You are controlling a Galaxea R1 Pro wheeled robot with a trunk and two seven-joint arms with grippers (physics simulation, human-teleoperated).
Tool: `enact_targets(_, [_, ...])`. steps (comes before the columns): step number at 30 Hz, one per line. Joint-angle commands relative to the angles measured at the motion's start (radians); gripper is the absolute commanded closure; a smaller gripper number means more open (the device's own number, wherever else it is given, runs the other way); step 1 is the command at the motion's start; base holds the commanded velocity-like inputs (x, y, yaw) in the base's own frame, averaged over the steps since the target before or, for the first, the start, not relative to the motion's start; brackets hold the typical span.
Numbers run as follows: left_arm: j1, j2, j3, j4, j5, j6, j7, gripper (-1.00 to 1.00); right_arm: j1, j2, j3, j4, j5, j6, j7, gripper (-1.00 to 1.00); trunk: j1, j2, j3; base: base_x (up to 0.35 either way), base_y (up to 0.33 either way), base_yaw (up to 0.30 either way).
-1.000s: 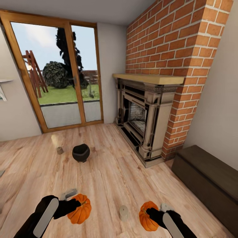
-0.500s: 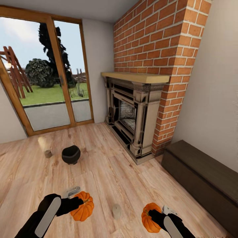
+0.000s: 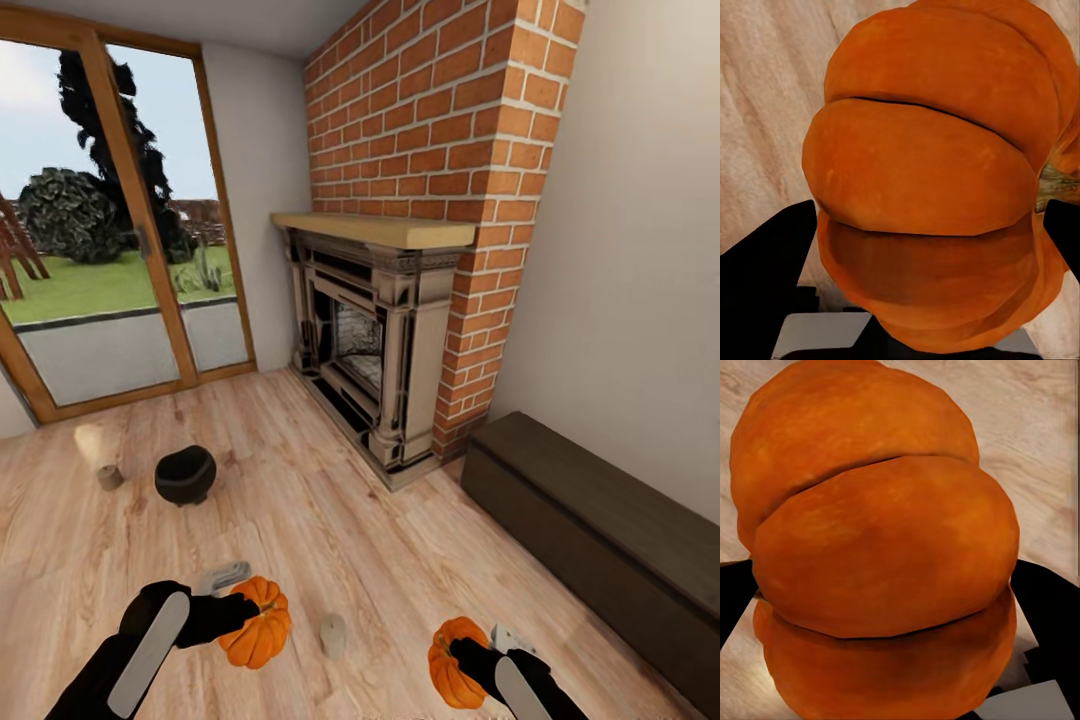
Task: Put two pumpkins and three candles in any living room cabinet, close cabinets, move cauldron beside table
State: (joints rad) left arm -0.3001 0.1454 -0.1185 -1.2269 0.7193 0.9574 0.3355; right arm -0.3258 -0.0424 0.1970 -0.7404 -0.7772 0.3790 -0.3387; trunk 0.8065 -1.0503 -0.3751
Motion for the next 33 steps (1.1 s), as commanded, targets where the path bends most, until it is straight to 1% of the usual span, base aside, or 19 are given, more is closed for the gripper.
enact_targets(1, [-0.001, 0.001, -0.002, -0.002, 0.011, 0.004, 0.013, 1.0, -0.001, -0.001, 0.007, -0.002, -0.008, 0.002, -0.011, 1.0, -0.004, 0.006, 0.001, 0.0, 0.0, -0.193])
enact_targets(5, [-0.001, 0.001, -0.001, -0.002, 0.012, 0.017, 0.013, 1.0, -0.001, 0.001, 0.009, -0.002, -0.008, 0.001, -0.012, 1.0, -0.019, 0.034, 0.008, -0.035, 0.0, -0.194])
enact_targets(9, [-0.001, 0.001, -0.001, -0.002, 0.012, 0.022, 0.013, 1.0, -0.001, 0.005, 0.009, -0.002, -0.008, 0.001, -0.012, 1.0, -0.035, 0.062, 0.016, -0.281, 0.0, -0.202])
enact_targets(13, [-0.001, 0.0, -0.002, -0.002, 0.012, 0.023, 0.013, 1.0, -0.001, 0.0, 0.007, -0.001, -0.011, 0.001, -0.013, 1.0, -0.05, 0.09, 0.025, -0.231, 0.0, -0.204])
enact_targets(23, [-0.001, 0.0, -0.002, -0.003, 0.012, 0.023, 0.013, 1.0, -0.001, -0.003, 0.003, 0.001, -0.013, 0.001, -0.013, 1.0, -0.088, 0.16, 0.046, -0.015, 0.0, -0.221])
enact_targets(33, [-0.001, -0.004, -0.003, -0.005, 0.011, 0.023, 0.013, 1.0, -0.001, -0.003, -0.002, 0.03, -0.019, 0.001, -0.013, 1.0, -0.127, 0.23, 0.069, 0.0, 0.0, -0.239])
